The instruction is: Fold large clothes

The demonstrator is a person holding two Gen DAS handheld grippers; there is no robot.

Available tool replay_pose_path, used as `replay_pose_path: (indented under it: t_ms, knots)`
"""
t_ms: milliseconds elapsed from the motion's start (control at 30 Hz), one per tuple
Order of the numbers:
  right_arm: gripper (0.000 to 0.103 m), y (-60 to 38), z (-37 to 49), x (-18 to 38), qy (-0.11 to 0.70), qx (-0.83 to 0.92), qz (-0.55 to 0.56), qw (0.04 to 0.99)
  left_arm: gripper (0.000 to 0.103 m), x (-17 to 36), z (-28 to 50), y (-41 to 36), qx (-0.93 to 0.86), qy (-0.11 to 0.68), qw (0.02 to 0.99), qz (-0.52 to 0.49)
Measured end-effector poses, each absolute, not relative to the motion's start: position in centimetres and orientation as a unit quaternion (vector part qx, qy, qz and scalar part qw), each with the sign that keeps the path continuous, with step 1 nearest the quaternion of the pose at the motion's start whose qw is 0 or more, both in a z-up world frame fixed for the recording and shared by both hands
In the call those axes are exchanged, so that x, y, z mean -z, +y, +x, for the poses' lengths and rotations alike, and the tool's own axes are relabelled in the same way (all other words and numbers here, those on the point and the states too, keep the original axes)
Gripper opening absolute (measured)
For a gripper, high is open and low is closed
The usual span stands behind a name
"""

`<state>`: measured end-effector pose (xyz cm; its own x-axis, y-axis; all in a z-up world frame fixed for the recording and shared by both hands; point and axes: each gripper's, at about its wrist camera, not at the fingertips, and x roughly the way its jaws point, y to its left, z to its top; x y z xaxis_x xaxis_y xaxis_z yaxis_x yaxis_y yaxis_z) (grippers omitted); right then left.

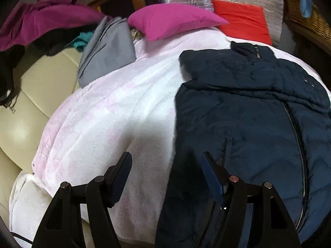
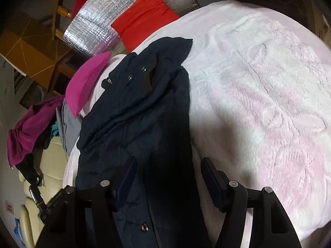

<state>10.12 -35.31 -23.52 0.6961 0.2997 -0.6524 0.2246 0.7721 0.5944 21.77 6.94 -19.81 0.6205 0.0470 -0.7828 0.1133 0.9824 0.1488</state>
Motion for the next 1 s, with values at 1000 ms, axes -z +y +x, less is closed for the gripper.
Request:
replay_pose_path:
  t_ms: [1000]
  knots:
    - [0.068, -32.1, 2.7, 24.3, 0.422, -0.023, 0.288, 0.859, 0.070, 18.8, 15.8, 6.5, 0.035, 0.402, 0.911, 0.090]
